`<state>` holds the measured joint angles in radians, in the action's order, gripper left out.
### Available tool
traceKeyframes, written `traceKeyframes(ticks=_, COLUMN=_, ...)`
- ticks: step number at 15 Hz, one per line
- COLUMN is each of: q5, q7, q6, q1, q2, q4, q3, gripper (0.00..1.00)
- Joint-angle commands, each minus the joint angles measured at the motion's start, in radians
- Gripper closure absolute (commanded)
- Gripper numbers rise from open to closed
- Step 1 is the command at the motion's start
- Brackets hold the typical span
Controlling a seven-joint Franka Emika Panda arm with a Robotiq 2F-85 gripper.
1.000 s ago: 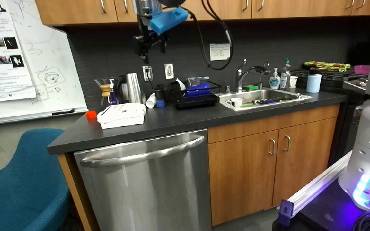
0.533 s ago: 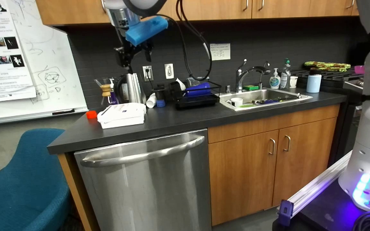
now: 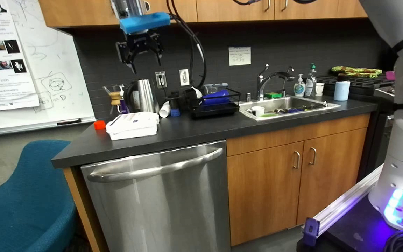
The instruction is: Remove the lid from the white box.
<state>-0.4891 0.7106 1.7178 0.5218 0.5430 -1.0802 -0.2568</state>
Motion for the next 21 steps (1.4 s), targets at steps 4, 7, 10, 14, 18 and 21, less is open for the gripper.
traceKeyframes(ticks=4, q5=0.086, q7=0.074, q6=-0.135, q1=0.014, q2=0.224, q4=0.400, q3=0.016, gripper=0.00)
traceKeyframes(ticks=7, q5=0.119, q7=0.028, q6=-0.052, q1=0.049, q2=0.279, q4=0.478, q3=0.095, gripper=0.00)
traceKeyframes(ticks=10, q5=0.173, q7=0.019, q6=-0.015, q1=0.046, q2=0.355, q4=0.570, q3=0.151, gripper=0.00)
traceKeyframes(ticks=14, q5=0.200, q7=0.004, q6=-0.015, q1=0.037, q2=0.452, q4=0.666, q3=0.231, gripper=0.00)
traceKeyframes(ticks=18, q5=0.205, q7=-0.009, q6=-0.036, q1=0.026, q2=0.530, q4=0.734, q3=0.290, gripper=0.00)
traceKeyframes(ticks=21, q5=0.169, q7=-0.003, q6=0.006, q1=0.018, q2=0.505, q4=0.643, q3=0.292, gripper=0.00)
